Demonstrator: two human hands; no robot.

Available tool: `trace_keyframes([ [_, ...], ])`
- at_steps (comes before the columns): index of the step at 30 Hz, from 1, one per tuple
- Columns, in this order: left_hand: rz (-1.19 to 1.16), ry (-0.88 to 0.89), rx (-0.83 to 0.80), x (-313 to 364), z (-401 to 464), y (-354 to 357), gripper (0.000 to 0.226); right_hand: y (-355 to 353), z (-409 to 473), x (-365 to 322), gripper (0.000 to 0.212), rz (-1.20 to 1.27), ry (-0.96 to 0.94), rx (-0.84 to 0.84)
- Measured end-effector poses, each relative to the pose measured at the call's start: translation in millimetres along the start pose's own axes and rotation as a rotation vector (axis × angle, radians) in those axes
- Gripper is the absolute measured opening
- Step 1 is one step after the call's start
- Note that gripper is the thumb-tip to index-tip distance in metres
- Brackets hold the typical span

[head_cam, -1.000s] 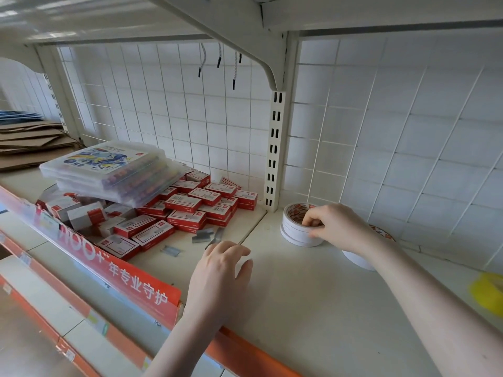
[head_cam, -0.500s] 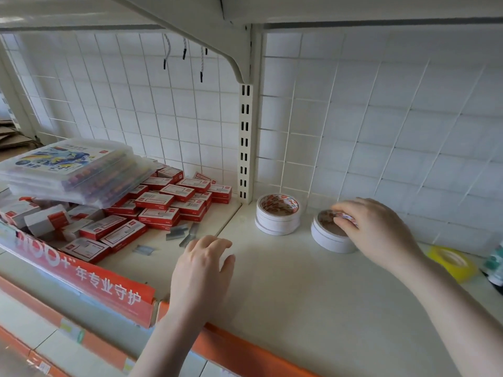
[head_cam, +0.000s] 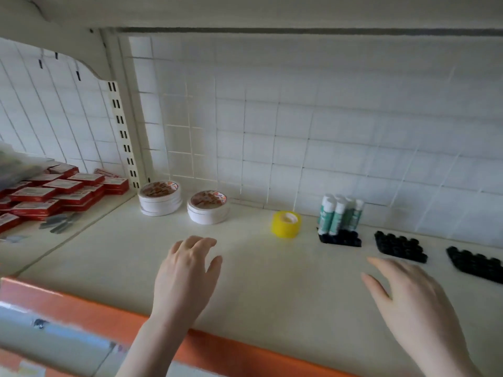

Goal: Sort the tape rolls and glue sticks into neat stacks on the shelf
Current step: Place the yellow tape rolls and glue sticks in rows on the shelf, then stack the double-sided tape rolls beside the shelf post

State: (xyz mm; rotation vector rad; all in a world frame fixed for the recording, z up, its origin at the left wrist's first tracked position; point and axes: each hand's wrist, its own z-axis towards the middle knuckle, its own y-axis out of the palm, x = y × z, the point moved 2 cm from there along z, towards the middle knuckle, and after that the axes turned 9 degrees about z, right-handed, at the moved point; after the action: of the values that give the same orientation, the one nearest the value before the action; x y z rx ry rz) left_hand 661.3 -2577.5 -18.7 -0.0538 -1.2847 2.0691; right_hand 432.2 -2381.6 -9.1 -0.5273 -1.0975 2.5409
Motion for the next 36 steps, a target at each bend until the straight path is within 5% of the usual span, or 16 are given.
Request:
trace_keyframes([
  [9, -0.091, 0.051, -0.068, 188, -62, 25, 0.032, -81, -51, 158, 0.035, -0.013, 0.075, 0.031],
  [25, -0.197, 0.322, -0.177, 341, -101, 43, 0.030, -168, -118, 272, 0.027, -0.134, 0.275, 0.221],
  [36, -0.275, 0.329, -0.160, 524, -150, 85, 0.029, -244, -140, 433, 0.017, -0.120, 0.203, 0.200],
])
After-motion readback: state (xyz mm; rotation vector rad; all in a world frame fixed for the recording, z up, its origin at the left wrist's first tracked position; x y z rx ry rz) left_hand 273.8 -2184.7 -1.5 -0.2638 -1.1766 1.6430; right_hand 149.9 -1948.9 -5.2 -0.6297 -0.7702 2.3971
